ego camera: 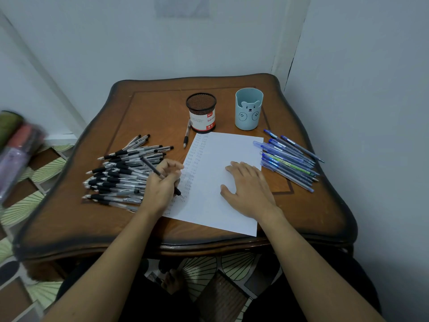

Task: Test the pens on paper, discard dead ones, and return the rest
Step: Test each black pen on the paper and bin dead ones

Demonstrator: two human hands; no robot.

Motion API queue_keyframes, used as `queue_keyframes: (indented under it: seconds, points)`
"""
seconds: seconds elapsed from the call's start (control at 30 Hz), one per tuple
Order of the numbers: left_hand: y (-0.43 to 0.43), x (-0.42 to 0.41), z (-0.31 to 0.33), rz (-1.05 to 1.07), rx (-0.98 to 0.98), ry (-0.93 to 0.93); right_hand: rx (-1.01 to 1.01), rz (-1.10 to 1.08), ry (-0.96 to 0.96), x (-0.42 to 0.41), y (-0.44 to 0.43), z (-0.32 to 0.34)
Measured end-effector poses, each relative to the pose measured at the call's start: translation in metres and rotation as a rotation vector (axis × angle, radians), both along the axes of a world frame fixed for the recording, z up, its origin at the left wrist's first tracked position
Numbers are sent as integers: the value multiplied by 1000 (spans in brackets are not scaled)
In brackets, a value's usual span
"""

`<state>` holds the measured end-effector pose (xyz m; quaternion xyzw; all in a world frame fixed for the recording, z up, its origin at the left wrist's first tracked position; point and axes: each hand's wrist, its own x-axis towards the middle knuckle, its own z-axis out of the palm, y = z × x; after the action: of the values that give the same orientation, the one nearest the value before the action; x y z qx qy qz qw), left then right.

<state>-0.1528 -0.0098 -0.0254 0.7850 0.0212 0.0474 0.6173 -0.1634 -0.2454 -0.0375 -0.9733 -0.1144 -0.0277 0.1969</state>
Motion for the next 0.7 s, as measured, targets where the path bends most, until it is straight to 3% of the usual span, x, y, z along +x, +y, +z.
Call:
queue_keyframes:
  seconds: [0.23,0.57,0.7]
  points:
    - [-8,16,14,8,262,24,-6,2,0,0,0,1]
    - [-12,62,43,32,206,51,-15,4,0,1,0,1]
    - [-12,92,41,128,352,102,-16,-2,-12,1,0,1]
